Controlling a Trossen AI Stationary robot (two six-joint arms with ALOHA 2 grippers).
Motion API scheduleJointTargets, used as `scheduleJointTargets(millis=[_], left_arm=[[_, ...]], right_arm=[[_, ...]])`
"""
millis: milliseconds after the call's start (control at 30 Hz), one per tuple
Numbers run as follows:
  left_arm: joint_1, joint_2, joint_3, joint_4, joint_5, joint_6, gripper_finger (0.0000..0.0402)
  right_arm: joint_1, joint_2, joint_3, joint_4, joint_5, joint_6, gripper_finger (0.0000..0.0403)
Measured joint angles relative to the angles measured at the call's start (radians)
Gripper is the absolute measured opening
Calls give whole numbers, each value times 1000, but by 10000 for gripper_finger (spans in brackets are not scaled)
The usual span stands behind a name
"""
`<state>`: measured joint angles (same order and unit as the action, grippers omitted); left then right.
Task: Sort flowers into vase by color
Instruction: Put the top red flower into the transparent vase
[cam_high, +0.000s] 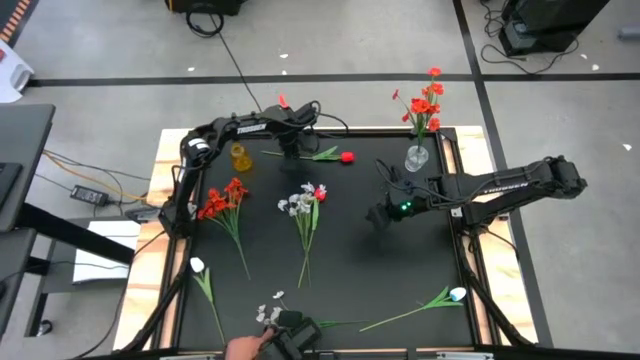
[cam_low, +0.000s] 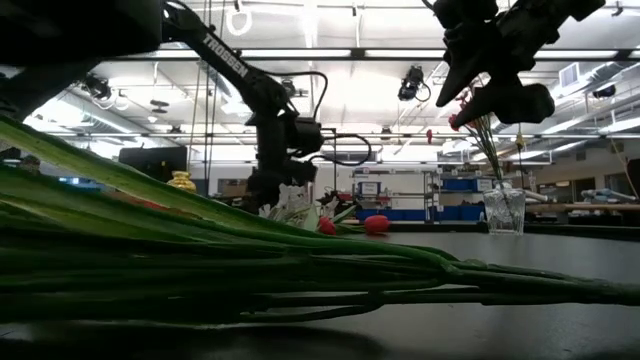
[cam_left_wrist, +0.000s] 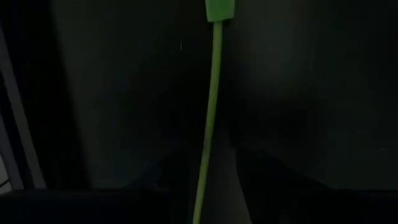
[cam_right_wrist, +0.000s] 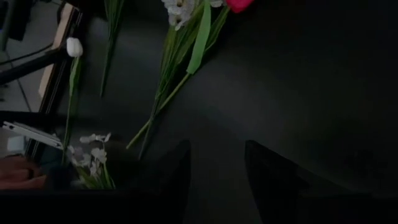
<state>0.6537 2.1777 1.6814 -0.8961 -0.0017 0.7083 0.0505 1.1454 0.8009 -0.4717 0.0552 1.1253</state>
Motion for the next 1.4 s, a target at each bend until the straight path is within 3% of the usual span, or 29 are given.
scheduleJointTargets(millis=[333, 767, 1400], left_arm=[[6, 25, 2, 13, 14, 56, 112], [4, 32, 2, 37, 10, 41, 7], [1, 33, 0, 39, 12, 28, 6]], right_arm=[[7, 0, 0, 0, 8, 9, 162], [7, 0, 0, 0, 8, 34, 162], [7, 0, 0, 0, 59, 43, 162]])
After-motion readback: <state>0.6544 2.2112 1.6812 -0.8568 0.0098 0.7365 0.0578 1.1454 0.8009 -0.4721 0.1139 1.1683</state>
